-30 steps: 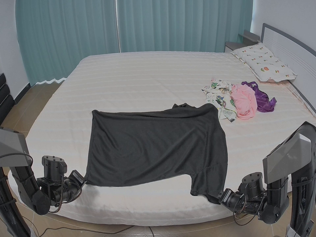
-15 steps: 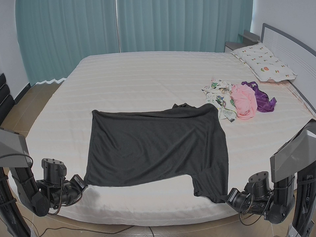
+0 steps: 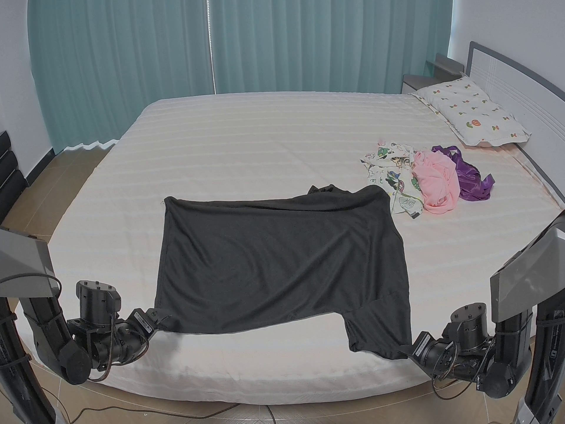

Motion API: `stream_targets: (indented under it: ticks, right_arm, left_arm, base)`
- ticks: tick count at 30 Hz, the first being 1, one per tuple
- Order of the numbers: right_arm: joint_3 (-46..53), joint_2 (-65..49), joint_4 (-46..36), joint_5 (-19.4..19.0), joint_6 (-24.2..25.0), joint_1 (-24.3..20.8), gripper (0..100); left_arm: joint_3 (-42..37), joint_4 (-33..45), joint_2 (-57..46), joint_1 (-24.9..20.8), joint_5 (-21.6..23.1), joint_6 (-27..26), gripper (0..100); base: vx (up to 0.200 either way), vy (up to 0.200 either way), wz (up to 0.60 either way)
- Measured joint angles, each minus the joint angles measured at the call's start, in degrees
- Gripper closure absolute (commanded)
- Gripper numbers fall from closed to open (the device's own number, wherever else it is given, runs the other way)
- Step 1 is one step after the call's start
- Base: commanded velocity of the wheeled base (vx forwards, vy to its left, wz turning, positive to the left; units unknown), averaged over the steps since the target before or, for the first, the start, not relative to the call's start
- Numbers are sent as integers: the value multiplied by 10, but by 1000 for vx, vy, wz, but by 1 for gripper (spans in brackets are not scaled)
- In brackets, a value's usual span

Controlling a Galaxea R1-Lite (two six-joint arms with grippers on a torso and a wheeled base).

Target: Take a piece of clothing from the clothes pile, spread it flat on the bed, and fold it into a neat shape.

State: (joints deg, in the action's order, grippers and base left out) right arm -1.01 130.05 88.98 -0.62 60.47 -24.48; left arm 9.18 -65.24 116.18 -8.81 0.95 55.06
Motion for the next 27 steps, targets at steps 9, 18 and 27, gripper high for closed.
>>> stream_targets:
  ticks: [9, 18, 27]
  right_arm:
    - [0, -1, 0, 0, 0, 1, 100]
    - [0, -2, 0, 1, 0, 1, 100]
    - [0, -3, 0, 4, -1, 1, 100]
  left_arm:
    - [44, -5, 26, -3, -7, 20, 0]
    - [79, -6, 57, -3, -19, 23, 0]
    - [91, -5, 77, -3, -25, 23, 100]
  base:
    - [0, 0, 0]
    - [0, 0, 0]
    - [0, 0, 0]
